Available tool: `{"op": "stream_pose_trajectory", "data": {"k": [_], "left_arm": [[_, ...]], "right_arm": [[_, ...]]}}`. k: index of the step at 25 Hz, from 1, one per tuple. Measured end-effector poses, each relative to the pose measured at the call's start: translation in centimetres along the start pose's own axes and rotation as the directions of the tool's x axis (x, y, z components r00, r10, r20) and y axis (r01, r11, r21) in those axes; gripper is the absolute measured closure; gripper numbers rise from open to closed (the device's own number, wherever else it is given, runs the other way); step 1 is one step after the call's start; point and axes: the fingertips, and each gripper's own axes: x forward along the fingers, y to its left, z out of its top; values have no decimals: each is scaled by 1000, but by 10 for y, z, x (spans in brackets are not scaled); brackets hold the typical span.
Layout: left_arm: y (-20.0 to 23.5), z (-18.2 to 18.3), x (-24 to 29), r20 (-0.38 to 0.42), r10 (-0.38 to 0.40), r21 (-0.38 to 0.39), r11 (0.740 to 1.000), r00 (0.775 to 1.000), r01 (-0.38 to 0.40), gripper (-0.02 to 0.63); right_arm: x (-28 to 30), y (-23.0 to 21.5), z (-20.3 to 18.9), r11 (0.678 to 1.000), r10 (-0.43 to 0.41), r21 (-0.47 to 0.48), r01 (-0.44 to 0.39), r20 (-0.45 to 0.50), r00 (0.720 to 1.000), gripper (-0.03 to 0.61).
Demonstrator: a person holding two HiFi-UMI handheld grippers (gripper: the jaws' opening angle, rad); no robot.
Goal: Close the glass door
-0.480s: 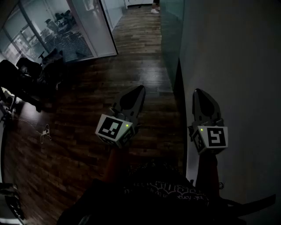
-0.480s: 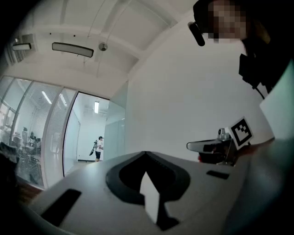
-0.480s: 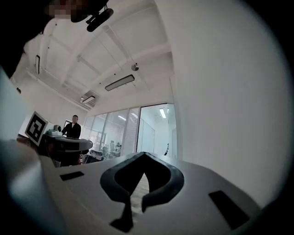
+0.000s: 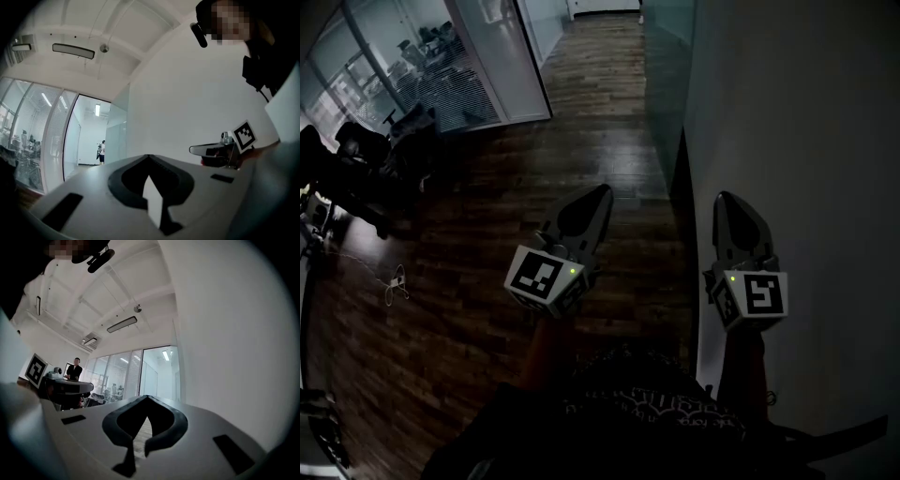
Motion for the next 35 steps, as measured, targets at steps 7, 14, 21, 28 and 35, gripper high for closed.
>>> {"op": "stream_pose_trajectory", "data": {"k": [7, 14, 21, 28, 35], "left_arm": [[-2, 0, 2, 11, 1, -1, 1000, 1000, -1, 611], [-3, 6, 1, 42, -9, -31, 999, 999, 11, 612], [-7, 7, 5, 32, -19, -34, 999, 999, 20, 611], [-16, 0, 14, 29, -6, -39, 999, 1000, 7, 611], [-20, -3, 21, 11, 20, -27, 999, 1000, -19, 612]], "right_arm": [[-1, -3, -2, 1000, -1, 6, 1, -4, 1000, 575], [-3, -6, 0, 1000, 5, 18, -6, 2, 1000, 575], [-2, -11, 7, 1000, -2, 18, 2, 22, 1000, 575], [-6, -31, -2, 1000, -5, 30, 4, 15, 1000, 575], [0, -44, -9, 999, 5, 42, -6, 17, 1000, 575]]}}
